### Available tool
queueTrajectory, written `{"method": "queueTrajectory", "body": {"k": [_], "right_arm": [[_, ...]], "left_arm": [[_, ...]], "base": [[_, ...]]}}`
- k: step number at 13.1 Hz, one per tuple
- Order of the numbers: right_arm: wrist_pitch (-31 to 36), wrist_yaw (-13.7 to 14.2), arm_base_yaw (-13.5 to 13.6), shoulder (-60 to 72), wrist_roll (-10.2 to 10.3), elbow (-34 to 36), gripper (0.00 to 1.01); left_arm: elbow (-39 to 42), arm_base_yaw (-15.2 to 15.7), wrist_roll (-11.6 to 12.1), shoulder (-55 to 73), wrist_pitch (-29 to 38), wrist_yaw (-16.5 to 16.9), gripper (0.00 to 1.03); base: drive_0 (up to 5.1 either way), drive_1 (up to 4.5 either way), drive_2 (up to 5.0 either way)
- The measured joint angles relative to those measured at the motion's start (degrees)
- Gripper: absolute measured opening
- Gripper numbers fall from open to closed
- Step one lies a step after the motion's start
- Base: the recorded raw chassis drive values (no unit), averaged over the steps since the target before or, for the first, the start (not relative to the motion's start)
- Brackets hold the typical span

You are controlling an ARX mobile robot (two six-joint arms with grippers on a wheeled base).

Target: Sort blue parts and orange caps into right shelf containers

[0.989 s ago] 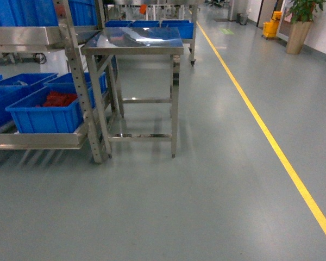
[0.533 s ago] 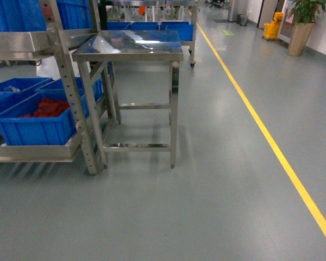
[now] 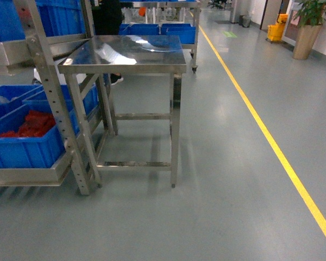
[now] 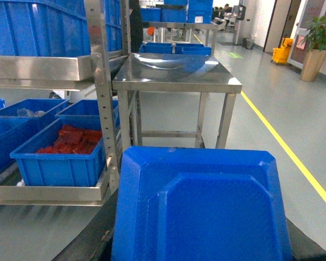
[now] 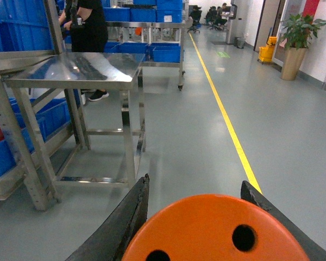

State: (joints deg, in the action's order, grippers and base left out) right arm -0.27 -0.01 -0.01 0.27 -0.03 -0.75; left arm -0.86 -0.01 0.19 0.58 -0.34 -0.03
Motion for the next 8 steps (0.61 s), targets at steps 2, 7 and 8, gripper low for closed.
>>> {"method": "queueTrajectory", "body": {"k": [2, 7, 8], "right_arm": [[-0.11, 0.00, 0.00, 0.00, 0.00, 0.00, 0.44], [-0.20, 0.00, 0.00, 0.00, 0.00, 0.00, 0.44], [0.17, 0.00, 0.00, 0.00, 0.00, 0.00, 0.44]], "left_arm": [[0.00, 0.00, 0.00, 0.00, 0.09, 0.04, 0.44], [0.00, 0.00, 0.00, 0.00, -0.15, 0.04, 0.44], [0.00, 0.00, 0.00, 0.00, 0.02, -0.09, 0.44]], "base": [[-0.1, 4.21, -4.4], [-0.1, 4.21, -4.4], [0.0, 4.31, -4.3]]}}
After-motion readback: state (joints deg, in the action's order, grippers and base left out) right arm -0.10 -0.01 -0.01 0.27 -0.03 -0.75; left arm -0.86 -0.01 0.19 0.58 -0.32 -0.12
